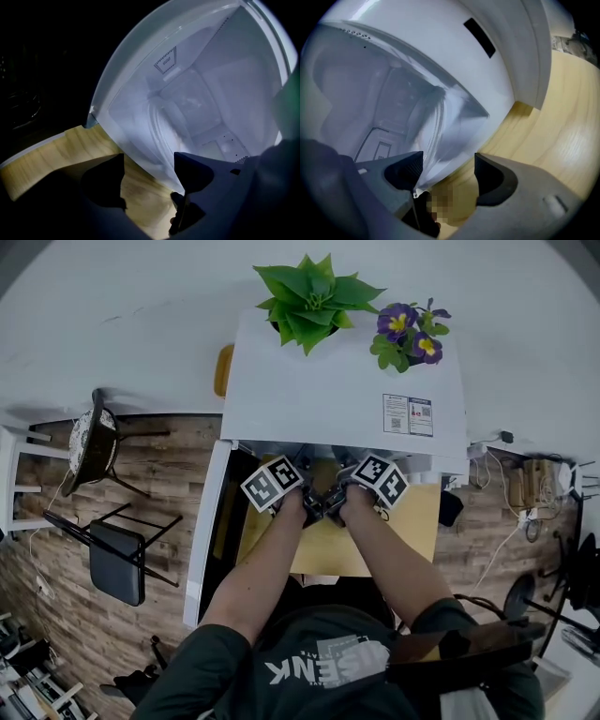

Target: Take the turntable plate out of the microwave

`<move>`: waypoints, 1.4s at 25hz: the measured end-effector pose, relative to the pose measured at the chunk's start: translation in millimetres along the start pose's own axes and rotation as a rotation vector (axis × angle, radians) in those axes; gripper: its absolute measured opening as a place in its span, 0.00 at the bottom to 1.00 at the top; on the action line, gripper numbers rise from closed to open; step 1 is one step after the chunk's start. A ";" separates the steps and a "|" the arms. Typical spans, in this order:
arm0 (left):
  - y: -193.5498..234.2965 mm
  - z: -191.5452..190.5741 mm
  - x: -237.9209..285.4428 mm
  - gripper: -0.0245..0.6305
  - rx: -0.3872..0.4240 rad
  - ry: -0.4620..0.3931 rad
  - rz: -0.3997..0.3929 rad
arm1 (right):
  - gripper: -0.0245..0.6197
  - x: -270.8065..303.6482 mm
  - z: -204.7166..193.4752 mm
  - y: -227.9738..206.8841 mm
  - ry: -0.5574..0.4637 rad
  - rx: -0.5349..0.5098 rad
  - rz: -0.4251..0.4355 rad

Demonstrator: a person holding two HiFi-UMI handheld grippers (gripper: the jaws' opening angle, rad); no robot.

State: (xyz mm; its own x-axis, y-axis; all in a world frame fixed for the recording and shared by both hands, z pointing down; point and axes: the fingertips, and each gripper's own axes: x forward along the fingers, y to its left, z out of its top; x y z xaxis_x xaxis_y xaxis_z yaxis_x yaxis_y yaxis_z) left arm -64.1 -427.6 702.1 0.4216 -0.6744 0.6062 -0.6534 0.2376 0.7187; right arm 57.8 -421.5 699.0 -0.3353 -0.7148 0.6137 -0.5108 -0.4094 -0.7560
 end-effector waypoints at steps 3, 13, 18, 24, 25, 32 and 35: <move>0.7 -1.9 -2.1 0.52 0.020 0.009 -0.014 | 0.55 -2.5 -2.2 -2.5 0.011 -0.007 0.004; 10.4 -9.2 -12.9 0.51 0.000 0.028 -0.012 | 0.47 -11.6 -19.2 -0.2 0.052 -0.021 0.036; 6.9 -18.9 -20.8 0.46 0.047 0.054 -0.037 | 0.47 -18.7 -24.1 -6.3 0.067 -0.025 0.055; 0.4 -38.2 -33.5 0.29 0.029 0.061 -0.103 | 0.47 -35.0 -40.2 -19.6 0.109 0.001 0.054; 0.0 -40.8 -35.1 0.29 0.020 0.065 -0.116 | 0.47 -37.4 -42.4 -21.7 0.113 -0.009 0.054; -3.6 -46.7 -46.8 0.14 0.029 0.051 -0.137 | 0.47 -44.6 -46.8 -22.0 0.121 -0.104 0.092; -0.7 -49.9 -51.2 0.13 0.013 0.062 -0.145 | 0.47 -43.3 -35.9 -12.1 0.080 -0.106 0.167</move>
State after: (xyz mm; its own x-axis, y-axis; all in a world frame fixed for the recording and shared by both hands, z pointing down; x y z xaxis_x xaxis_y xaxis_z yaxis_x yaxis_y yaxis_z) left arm -53.9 -358.4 687.6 0.5502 -0.6563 0.5163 -0.5904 0.1316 0.7963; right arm 50.1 -365.3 689.7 -0.4821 -0.7186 0.5011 -0.5221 -0.2237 -0.8230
